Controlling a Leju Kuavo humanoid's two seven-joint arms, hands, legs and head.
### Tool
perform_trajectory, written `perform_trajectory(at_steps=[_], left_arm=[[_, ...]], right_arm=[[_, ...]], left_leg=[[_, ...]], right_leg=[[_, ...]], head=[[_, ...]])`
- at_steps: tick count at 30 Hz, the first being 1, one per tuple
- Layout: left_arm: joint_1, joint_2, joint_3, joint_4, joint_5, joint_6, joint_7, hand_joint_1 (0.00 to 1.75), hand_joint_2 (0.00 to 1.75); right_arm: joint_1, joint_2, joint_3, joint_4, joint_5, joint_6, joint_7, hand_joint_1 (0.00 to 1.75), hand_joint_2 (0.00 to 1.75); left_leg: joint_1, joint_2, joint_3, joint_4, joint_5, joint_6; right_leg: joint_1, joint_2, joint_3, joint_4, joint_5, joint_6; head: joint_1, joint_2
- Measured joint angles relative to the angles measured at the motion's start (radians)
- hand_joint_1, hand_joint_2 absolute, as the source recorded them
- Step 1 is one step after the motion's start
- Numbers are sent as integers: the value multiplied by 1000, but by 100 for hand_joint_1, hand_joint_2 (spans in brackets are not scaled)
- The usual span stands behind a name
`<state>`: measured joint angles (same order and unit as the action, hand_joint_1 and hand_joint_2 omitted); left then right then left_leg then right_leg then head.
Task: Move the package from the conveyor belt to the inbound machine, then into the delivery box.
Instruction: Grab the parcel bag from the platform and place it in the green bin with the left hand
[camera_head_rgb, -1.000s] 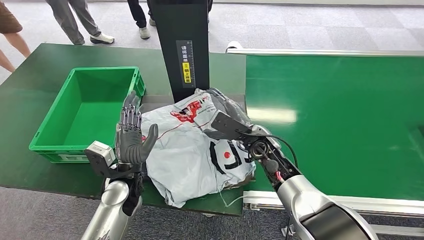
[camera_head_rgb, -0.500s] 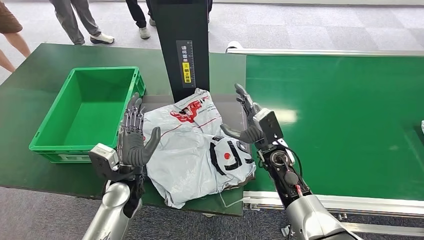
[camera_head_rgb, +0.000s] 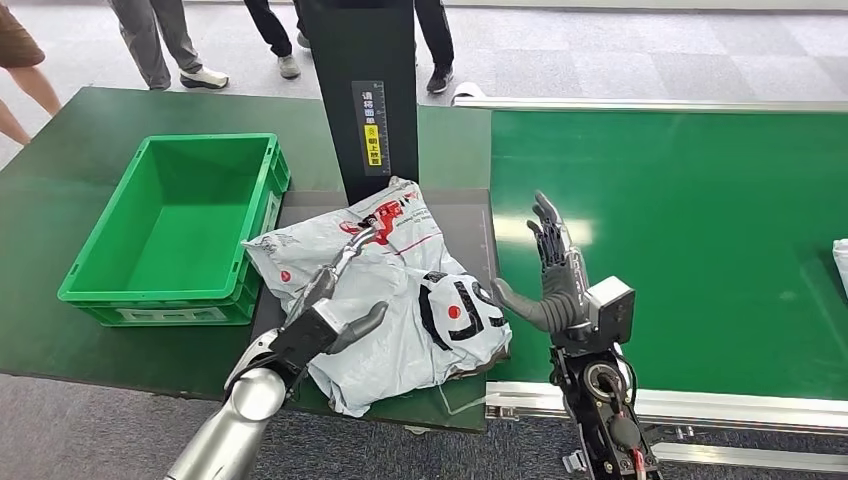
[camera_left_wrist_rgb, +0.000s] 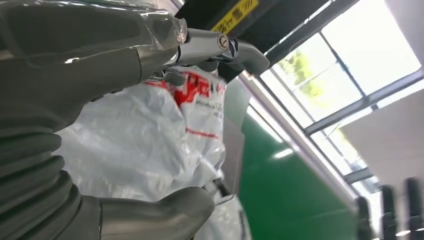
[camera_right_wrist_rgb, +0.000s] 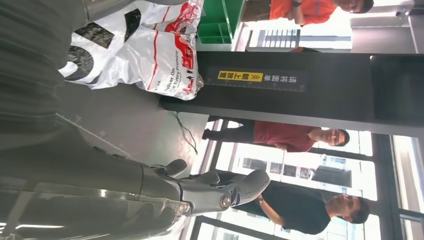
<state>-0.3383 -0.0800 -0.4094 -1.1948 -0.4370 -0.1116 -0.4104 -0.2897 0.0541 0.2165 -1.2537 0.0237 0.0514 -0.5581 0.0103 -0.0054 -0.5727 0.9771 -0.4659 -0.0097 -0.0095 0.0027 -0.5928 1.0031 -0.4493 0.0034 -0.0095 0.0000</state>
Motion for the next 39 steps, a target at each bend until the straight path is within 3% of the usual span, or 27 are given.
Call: perform_trajectory(at_steps=[5, 13, 18, 24, 25, 28, 29, 39], left_arm=[[-33, 10, -56, 80, -143, 8, 97, 0, 175], [-69, 12, -101, 190, -436, 161, 327, 0, 175], [-69, 2, -102, 213, -527, 176, 378, 0, 175], [-70, -2, -102, 223, -537, 180, 383, 0, 175], [-71, -3, -102, 224, -538, 180, 385, 31, 175], [-70, -7, -101, 227, -556, 185, 400, 161, 175], [-70, -9, -100, 228, -566, 188, 405, 174, 175], [-58, -20, -70, 216, -572, 197, 310, 175, 175]], right_arm=[[32, 5, -19, -35, 10, 17, 14, 0, 175], [62, 29, -50, -52, 42, 32, 39, 0, 175], [72, 46, -67, -54, 53, 35, 43, 0, 175], [77, 54, -75, -56, 54, 36, 43, 0, 175], [78, 55, -76, -56, 54, 36, 44, 0, 175], [80, 55, -78, -58, 59, 36, 47, 0, 175], [81, 56, -78, -59, 61, 36, 49, 0, 175], [90, 61, -91, -62, 69, 36, 58, 0, 175]], left_leg=[[0, 0, 0, 0, 0, 0], [0, 0, 0, 0, 0, 0], [0, 0, 0, 0, 0, 0], [0, 0, 1, 0, 0, 0], [0, 0, 1, 0, 0, 0], [0, 0, 1, 0, 0, 0], [0, 0, 1, 0, 0, 0], [0, 0, 1, 0, 0, 0]], right_leg=[[0, 0, 0, 0, 0, 0], [0, 0, 0, 0, 0, 0], [0, 0, 0, 0, 0, 0], [0, 0, 1, 0, 0, 0], [0, 0, 1, 0, 0, 0], [0, 0, 2, 0, 0, 0], [0, 0, 2, 0, 0, 0], [0, 0, 2, 0, 0, 0]], head=[[0, 0], [0, 0], [0, 0], [0, 0], [0, 0], [0, 0], [0, 0], [0, 0]])
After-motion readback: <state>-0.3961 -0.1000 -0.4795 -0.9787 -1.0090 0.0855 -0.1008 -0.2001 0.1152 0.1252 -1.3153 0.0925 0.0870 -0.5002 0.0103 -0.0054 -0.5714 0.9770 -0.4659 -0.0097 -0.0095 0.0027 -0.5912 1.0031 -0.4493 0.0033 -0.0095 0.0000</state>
